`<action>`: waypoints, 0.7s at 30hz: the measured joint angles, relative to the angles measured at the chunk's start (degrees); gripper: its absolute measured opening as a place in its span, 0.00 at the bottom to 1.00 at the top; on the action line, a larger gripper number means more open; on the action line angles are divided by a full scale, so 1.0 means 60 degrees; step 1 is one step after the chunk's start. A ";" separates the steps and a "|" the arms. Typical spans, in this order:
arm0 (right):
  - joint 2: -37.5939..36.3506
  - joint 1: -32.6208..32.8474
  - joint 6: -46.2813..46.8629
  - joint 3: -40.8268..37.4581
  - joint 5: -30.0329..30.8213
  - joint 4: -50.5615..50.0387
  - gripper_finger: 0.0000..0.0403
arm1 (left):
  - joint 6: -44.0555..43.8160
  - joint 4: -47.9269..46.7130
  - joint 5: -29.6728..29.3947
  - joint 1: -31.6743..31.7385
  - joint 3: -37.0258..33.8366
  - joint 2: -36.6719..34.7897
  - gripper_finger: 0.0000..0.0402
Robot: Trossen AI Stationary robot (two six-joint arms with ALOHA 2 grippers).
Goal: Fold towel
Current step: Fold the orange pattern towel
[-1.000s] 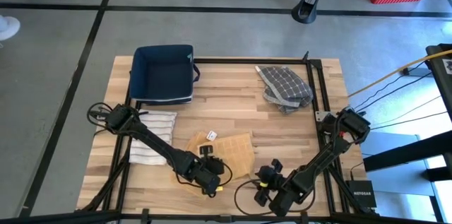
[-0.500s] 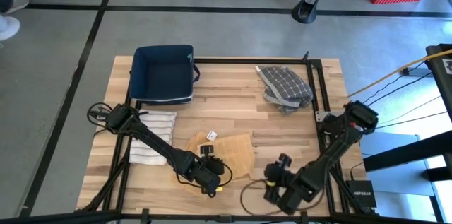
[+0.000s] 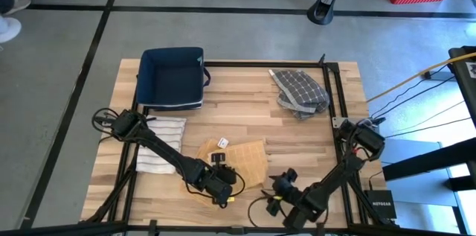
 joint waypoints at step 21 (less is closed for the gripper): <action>-0.0018 -0.0370 0.1205 -0.0002 -0.0755 -0.5018 0.59 | 0.0244 0.0109 0.0000 -0.0011 0.0000 0.0000 0.33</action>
